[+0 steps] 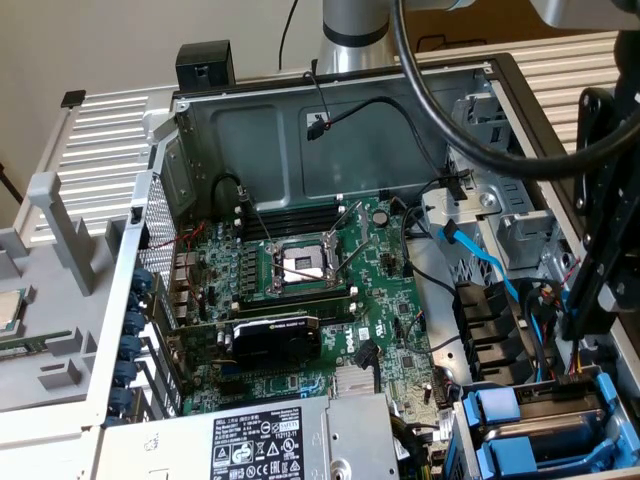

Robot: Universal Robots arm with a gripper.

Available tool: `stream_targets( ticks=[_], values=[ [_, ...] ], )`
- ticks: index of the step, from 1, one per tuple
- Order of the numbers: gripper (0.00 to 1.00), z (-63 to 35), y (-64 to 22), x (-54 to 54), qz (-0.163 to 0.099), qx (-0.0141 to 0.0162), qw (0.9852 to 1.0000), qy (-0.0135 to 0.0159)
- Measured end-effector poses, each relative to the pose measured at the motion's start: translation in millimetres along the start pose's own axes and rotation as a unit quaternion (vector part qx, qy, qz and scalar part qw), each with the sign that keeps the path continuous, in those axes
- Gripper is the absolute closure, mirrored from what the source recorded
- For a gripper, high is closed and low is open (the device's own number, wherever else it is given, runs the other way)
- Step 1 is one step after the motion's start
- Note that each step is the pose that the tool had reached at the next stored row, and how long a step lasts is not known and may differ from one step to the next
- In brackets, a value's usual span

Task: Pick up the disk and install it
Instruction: 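Insert the second disk wire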

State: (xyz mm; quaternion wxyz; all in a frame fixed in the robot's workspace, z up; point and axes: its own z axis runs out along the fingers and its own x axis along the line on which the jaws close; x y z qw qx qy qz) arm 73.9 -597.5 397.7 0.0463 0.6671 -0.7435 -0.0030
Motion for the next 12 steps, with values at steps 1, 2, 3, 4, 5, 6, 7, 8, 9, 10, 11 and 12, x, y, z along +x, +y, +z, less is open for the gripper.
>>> stream_targets(
  ticks=[1,2,3,4,5,6,7,8,9,10,11,12],
  values=[
    [0.84,-0.1,0.1,0.4,0.000,0.0000,1.0000,0.0001],
    [0.84,-0.1,0.2,1.0,0.000,0.0000,1.0000,-0.0002],
    [0.84,0.1,0.0,3.3,0.000,-0.0004,1.0000,-0.0030],
    [0.84,0.4,-0.1,5.9,-0.001,-0.0008,1.0000,-0.0077],
    [0.84,0.6,-0.1,8.4,-0.001,-0.0013,0.9999,-0.0121],
    [0.84,0.7,-0.3,10.8,-0.001,-0.0017,0.9999,-0.0157],
    [0.84,0.9,-0.4,13.3,-0.001,-0.0021,0.9998,-0.0195],
    [0.84,1.2,-0.7,15.8,-0.002,-0.0024,0.9997,-0.0227],
    [0.84,1.6,-1.0,18.1,-0.002,-0.0027,0.9997,-0.0254],
    [0.84,2.6,-1.2,19.4,-0.002,-0.0029,0.9996,-0.0273],
    [0.84,4.2,-1.3,19.5,-0.002,-0.0030,0.9996,-0.0280],
    [0.84,6.0,-1.4,19.4,-0.002,-0.0031,0.9996,-0.0285]
  ],
)
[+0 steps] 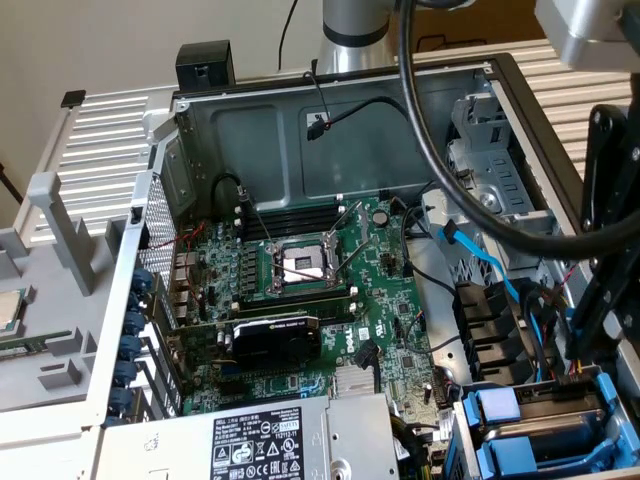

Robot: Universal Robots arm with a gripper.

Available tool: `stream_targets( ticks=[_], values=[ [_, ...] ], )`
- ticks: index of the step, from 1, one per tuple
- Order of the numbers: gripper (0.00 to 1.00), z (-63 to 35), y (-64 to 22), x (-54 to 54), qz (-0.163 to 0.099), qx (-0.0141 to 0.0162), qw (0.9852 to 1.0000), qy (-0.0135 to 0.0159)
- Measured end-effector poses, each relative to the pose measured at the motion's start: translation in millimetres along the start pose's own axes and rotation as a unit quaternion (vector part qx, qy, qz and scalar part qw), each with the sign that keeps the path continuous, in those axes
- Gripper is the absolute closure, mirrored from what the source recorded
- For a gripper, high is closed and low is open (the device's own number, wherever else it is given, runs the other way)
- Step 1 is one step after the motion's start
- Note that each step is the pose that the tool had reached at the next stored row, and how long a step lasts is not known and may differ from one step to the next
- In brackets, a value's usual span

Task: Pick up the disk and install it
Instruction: 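Insert the second disk wire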

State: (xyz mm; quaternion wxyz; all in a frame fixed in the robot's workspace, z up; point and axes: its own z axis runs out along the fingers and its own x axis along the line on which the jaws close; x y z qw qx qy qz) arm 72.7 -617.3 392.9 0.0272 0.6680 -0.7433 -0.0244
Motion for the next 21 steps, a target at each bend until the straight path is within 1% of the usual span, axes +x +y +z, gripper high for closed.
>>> stream_targets(
  ticks=[7,9,11,13,18,19,21],
  values=[
    [0.84,12.6,-0.9,-0.1,0.001,-0.0002,1.0000,-0.0016],
    [0.84,15.6,-1.1,-0.1,0.002,-0.0004,1.0000,-0.0026],
    [0.84,17.4,-1.2,-0.1,0.001,-0.0008,1.0000,-0.0041],
    [0.84,18.3,-1.1,-0.2,0.001,-0.0015,1.0000,-0.0044],
    [0.84,22.2,-1.3,-1.6,0.001,-0.0017,1.0000,-0.0057],
    [0.84,22.6,-1.2,-3.1,0.000,-0.0017,1.0000,-0.0063],
    [0.84,23.0,-1.2,-3.5,-0.002,-0.0014,1.0000,-0.0062]
  ],
)
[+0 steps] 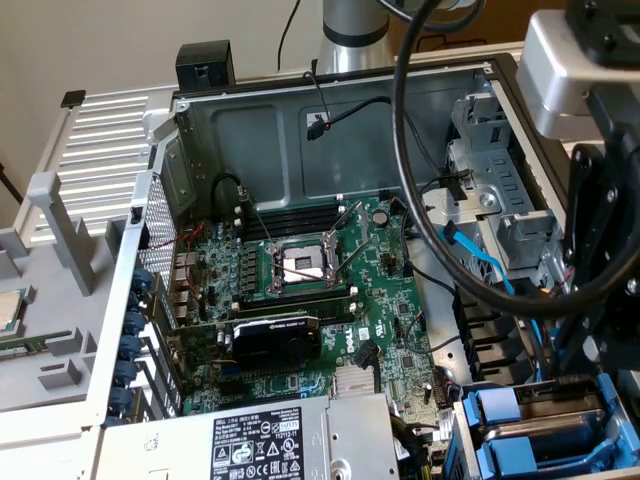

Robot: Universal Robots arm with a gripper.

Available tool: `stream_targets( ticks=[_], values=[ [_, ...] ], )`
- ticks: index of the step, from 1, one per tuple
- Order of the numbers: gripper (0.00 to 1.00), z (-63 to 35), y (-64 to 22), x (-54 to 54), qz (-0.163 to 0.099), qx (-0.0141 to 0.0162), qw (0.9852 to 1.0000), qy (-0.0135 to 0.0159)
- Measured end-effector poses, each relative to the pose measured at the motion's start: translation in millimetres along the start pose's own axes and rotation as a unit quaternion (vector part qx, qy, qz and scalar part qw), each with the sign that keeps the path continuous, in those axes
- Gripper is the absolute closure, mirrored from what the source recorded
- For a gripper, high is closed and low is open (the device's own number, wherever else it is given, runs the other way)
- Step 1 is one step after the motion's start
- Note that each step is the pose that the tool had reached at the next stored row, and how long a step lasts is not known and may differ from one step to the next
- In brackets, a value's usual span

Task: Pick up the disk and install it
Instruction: 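Insert the second disk wire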

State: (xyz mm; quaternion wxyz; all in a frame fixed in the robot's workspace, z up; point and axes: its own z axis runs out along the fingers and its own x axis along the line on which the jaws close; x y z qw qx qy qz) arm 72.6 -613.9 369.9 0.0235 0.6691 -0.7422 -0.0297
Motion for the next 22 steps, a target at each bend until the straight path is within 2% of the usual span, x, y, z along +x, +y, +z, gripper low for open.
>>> stream_targets(
  ticks=[7,12,17,22],
  values=[
    [0.84,1.1,0.3,-3.4,-0.028,0.0006,0.9996,0.0021],
    [0.84,2.5,-0.4,-3.8,-0.031,0.0005,0.9995,0.0023],
    [0.84,8.4,-1.1,-4.0,-0.034,0.0005,0.9994,0.0025],
    [0.84,12.8,-1.4,-4.0,-0.035,0.0004,0.9994,0.0015]
  ],
)
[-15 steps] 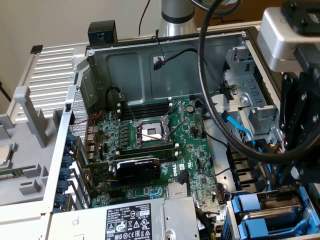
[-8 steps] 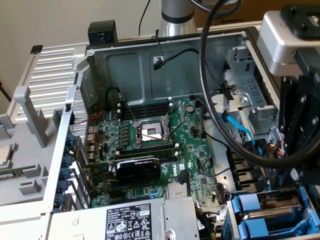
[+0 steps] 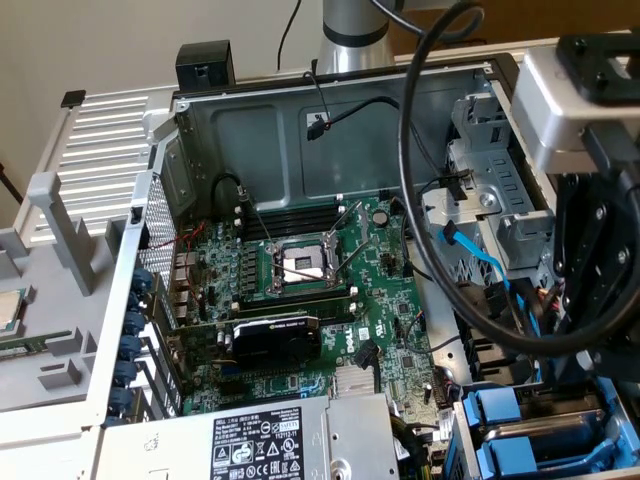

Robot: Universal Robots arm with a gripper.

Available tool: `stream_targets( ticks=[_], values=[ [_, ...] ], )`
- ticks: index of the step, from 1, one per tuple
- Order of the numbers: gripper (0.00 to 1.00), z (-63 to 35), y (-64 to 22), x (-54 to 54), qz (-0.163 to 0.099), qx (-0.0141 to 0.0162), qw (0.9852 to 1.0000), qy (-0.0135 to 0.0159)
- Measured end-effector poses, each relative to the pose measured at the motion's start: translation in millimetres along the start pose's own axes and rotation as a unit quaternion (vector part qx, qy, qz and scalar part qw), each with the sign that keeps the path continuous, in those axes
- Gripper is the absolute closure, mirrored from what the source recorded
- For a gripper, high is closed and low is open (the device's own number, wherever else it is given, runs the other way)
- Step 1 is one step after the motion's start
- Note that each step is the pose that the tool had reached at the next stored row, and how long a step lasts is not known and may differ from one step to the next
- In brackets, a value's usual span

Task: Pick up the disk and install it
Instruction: 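Insert the second disk wire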

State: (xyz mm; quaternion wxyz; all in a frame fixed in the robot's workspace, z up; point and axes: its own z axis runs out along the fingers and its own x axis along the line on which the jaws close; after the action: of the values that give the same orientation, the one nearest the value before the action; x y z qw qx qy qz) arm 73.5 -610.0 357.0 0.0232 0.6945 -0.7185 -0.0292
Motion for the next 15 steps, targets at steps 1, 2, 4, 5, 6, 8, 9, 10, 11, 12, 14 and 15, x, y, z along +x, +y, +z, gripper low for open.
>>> stream_targets(
  ticks=[1,2,4,5,6,8,9,10,11,12,14,15],
  values=[
    [0.84,1.1,-0.1,0.0,0.000,0.0000,1.0000,-0.0005],
    [0.84,2.1,-0.1,0.0,0.000,-0.0001,1.0000,-0.0013],
    [0.84,3.8,-0.3,0.0,0.000,-0.0001,1.0000,-0.0026],
    [0.84,4.2,0.0,0.0,0.000,-0.0002,1.0000,-0.0030],
    [0.84,4.6,0.1,0.0,0.000,-0.0005,1.0000,-0.0032],
    [0.84,5.3,0.5,0.1,0.000,-0.0010,1.0000,-0.0037],
    [0.84,5.4,0.5,0.1,0.000,-0.0012,1.0000,-0.0039],
    [0.84,5.7,0.5,0.1,0.000,-0.0013,1.0000,-0.0044],
    [0.84,6.0,0.6,0.1,0.000,-0.0014,1.0000,-0.0049],
    [0.84,6.2,0.7,0.1,0.000,-0.0014,1.0000,-0.0054],
    [0.84,6.7,0.8,0.1,0.000,-0.0016,1.0000,-0.0061],
    [0.84,6.9,0.8,0.1,0.000,-0.0017,1.0000,-0.0064]
  ],
)
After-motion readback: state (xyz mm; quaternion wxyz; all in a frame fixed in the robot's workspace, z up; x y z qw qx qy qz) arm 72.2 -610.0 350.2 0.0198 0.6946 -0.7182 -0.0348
